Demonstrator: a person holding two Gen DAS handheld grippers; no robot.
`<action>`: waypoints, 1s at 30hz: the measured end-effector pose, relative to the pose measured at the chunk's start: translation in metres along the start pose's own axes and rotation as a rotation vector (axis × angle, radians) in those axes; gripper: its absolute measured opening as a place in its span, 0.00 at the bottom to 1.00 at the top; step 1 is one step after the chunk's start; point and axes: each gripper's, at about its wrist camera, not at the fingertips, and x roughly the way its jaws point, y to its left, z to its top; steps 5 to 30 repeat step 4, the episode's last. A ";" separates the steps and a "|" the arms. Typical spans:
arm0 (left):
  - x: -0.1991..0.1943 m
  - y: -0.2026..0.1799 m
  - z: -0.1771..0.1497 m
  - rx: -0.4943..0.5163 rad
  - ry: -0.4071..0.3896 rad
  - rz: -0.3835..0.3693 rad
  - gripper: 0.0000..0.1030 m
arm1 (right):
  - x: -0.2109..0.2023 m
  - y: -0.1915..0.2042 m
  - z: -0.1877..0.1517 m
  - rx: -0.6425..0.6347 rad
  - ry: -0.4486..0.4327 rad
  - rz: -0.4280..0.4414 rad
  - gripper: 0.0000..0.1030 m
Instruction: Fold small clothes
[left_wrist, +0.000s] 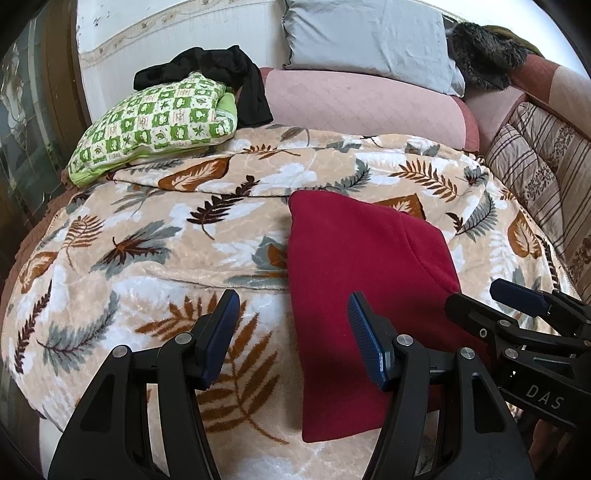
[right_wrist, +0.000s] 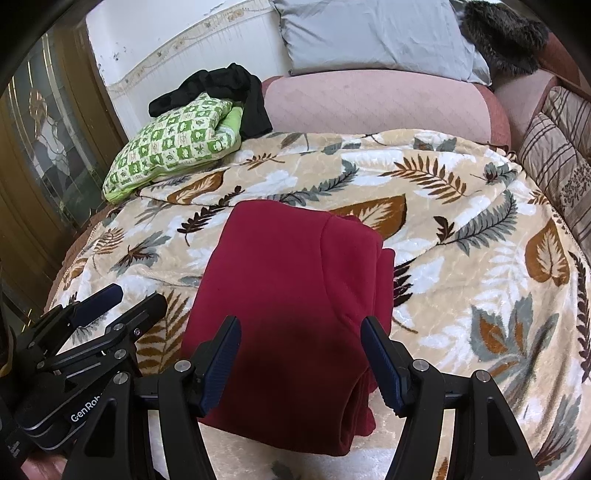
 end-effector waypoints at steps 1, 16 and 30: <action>0.000 0.000 0.000 0.002 0.002 0.000 0.59 | 0.001 0.000 0.000 0.000 0.002 0.001 0.63; 0.004 0.002 0.002 -0.007 0.015 -0.015 0.59 | 0.003 -0.001 0.000 -0.003 0.005 -0.001 0.63; 0.004 0.002 0.002 -0.007 0.015 -0.015 0.59 | 0.003 -0.001 0.000 -0.003 0.005 -0.001 0.63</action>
